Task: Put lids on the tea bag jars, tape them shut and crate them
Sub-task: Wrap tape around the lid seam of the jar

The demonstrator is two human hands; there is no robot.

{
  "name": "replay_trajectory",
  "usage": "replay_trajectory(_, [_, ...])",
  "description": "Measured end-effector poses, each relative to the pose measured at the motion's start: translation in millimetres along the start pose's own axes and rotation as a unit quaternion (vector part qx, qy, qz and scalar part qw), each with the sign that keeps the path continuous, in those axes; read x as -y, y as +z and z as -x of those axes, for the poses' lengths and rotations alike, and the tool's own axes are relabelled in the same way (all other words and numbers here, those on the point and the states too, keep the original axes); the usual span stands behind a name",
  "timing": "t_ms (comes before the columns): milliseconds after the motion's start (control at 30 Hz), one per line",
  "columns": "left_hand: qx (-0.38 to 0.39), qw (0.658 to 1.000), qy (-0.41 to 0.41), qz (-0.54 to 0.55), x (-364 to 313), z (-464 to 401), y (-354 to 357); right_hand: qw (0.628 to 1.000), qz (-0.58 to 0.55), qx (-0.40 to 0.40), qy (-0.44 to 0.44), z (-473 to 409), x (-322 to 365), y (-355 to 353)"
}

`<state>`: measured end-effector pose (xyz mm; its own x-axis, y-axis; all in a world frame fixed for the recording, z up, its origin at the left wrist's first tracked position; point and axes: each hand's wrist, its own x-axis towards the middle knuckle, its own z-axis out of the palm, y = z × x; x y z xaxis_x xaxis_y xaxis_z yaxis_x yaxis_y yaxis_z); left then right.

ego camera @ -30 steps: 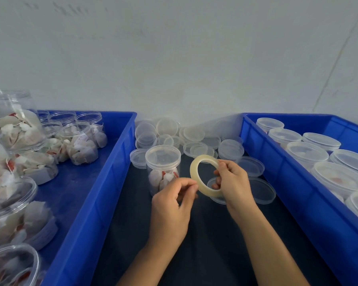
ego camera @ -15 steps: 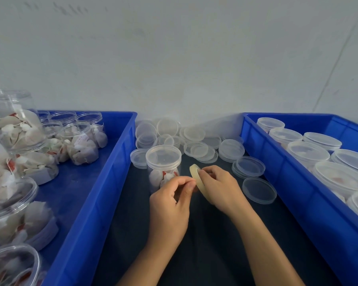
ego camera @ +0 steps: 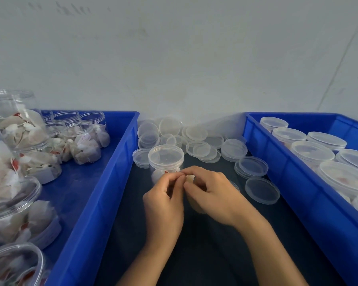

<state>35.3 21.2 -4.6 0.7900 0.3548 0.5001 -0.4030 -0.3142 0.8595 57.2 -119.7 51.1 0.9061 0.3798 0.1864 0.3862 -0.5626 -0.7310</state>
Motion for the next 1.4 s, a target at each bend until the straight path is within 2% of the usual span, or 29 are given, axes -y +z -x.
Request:
replay_trajectory(67, [-0.007,1.000,0.018,-0.020,-1,0,-1,1.000,-0.005,0.011,0.008,0,1,0])
replay_trajectory(267, [-0.015,0.996,0.066,-0.057,-3,-2,-3,0.999,-0.033,-0.019,0.032,-1,3,-1])
replay_trajectory(500, [-0.010,0.990,0.104,-0.090,-2,0,-2,0.985,-0.127,0.046,0.111,-2,2,0])
replay_trajectory(700, [-0.031,0.990,0.118,-0.074,-1,-3,-3,0.994,-0.085,0.013,0.067,-3,0,-3])
replay_trajectory(867, [-0.035,0.982,0.159,-0.094,-6,-1,-3,0.995,0.085,-0.014,0.053,-4,-2,2])
replay_trajectory(1033, [-0.050,0.986,0.139,-0.081,-6,-3,-5,0.995,0.092,-0.027,0.014,-4,-3,5])
replay_trajectory(1233, [-0.041,0.976,0.181,-0.112,1,-7,-11,0.995,0.083,-0.050,-0.014,-4,-7,6])
replay_trajectory(1400, [-0.119,0.964,0.189,-0.142,6,-13,-14,0.988,0.130,-0.080,-0.020,-4,-11,5])
